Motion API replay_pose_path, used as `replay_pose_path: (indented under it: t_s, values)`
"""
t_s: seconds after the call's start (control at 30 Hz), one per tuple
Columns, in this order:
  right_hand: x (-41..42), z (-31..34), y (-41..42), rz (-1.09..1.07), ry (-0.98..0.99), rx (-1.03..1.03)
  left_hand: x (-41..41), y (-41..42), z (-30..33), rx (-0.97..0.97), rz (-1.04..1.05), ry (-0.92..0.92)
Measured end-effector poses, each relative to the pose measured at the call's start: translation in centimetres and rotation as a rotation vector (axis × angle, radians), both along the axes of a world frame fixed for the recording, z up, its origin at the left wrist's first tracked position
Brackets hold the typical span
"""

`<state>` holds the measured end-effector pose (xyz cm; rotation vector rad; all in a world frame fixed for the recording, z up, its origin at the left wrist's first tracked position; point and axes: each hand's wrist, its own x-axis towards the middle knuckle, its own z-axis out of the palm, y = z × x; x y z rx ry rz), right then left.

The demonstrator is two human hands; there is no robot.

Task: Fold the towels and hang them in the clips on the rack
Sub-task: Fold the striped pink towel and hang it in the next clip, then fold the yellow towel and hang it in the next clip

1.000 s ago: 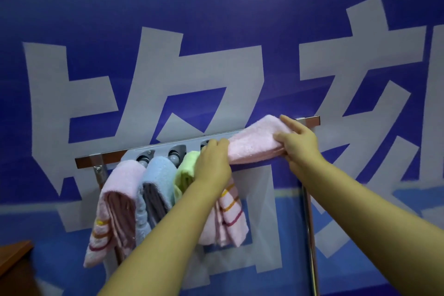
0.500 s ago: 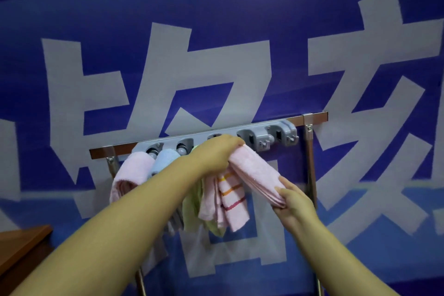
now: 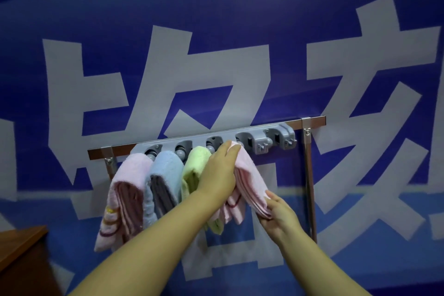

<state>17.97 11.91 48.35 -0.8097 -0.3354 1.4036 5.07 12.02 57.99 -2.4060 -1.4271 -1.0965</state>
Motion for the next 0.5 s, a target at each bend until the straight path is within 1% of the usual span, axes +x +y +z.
replay_pose_path:
  t_s: [0.13, 0.23, 0.27, 0.37, 0.43, 0.5]
  values:
    - [-1.1, -0.4, 0.2, 0.088, -0.031, 0.038, 0.4, -0.1, -2.1, -0.115, -0.045, -0.284]
    - [-1.6, -0.3, -0.1, 0.133, -0.089, 0.046, -0.3, 0.1, -5.0, -0.231, -0.063, -0.482]
    - [-1.7, -0.4, -0.4, 0.135, -0.134, 0.042, -0.6, 0.1, -6.4, -0.26, -0.052, -0.511]
    - [-1.8, -1.6, -1.2, 0.169, -0.283, 0.054, -1.4, -0.3, -10.9, -0.368, 0.064, -0.511]
    - [-2.0, -3.3, -1.6, 0.183, -0.349, 0.035, -1.6, -1.1, -14.2, -0.517, 0.086, -0.537]
    - [-2.2, -5.9, -2.2, 0.18, -0.397, -0.012, -1.8, -2.0, -18.2, -0.656, 0.059, -0.563]
